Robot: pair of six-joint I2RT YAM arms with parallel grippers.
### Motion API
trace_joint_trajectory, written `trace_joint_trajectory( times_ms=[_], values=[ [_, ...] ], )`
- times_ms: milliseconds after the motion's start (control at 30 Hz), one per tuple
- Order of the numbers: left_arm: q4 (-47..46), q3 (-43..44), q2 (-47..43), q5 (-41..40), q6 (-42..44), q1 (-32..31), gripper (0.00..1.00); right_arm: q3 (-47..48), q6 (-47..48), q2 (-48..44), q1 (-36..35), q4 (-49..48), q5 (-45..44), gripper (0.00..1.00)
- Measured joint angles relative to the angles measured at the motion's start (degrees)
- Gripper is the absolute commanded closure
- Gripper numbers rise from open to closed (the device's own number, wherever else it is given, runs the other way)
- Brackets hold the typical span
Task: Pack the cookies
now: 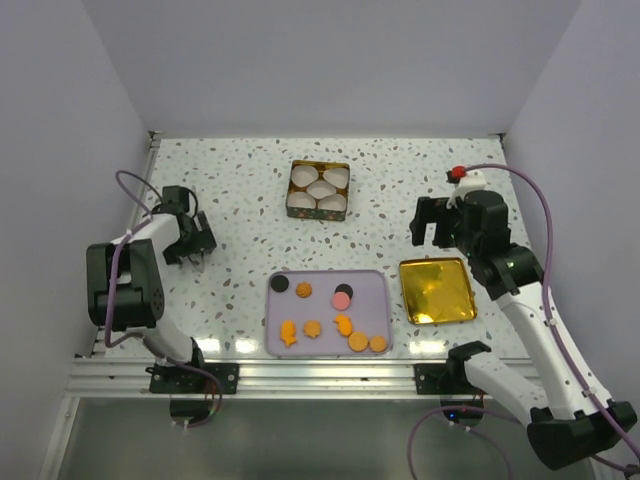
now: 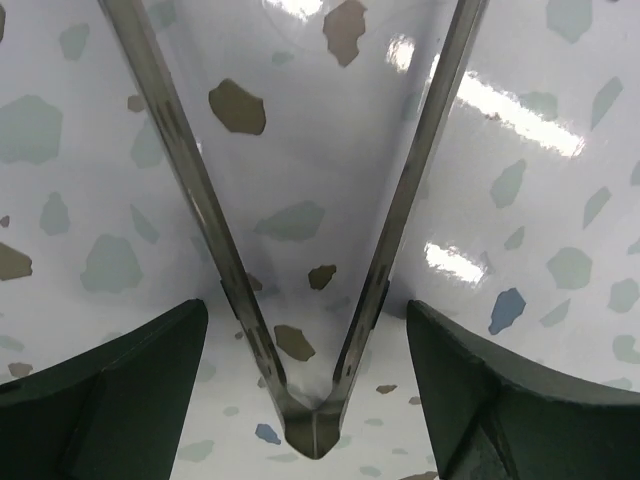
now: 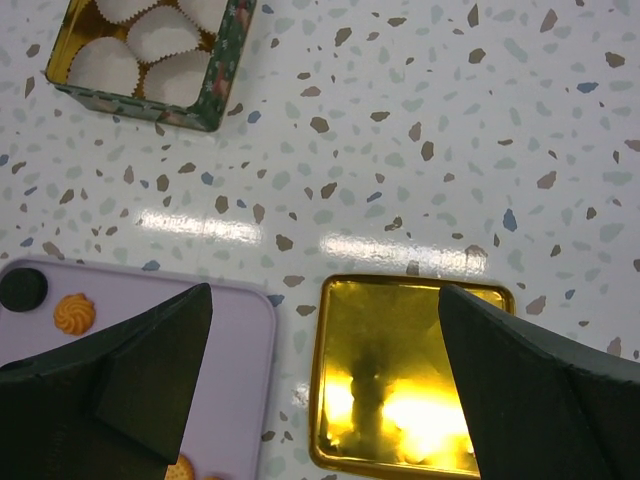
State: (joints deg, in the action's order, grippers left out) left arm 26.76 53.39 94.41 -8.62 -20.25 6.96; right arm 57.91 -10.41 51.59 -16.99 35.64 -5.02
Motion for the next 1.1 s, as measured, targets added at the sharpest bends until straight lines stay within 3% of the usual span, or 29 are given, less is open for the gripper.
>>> trace_joint_trajectory(
  times_ms=[167,400,733,900,1100],
  values=[
    [-2.08,1.75,2.10,0.26,-0.22,0.09,0.25,0.66,0.68,1.40,-1.27,-0.13,-0.04,0.01],
    [-3.23,2.45,2.93,-0.22,-0.15,0.09,0.54,0.90,1.75,2.14,-2.64,-0.11,-1.03,0.01],
    [5.86,9.75,0.81,-1.07,-0.13,-1.66,0.56,2.73,-2.01,2.21,-3.63,-0.07,1.18,0.01],
    [10.27,18.12,-4.13,-1.60,-0.24,-5.09,0.56,5.25,-7.78,2.47,-3.74,-0.02,3.98,0.01],
    [15.69,21.70,-11.34,-2.19,-1.68,-12.07,0.60,5.64,-12.92,2.62,-3.76,-0.68,9.84,0.01]
  ],
)
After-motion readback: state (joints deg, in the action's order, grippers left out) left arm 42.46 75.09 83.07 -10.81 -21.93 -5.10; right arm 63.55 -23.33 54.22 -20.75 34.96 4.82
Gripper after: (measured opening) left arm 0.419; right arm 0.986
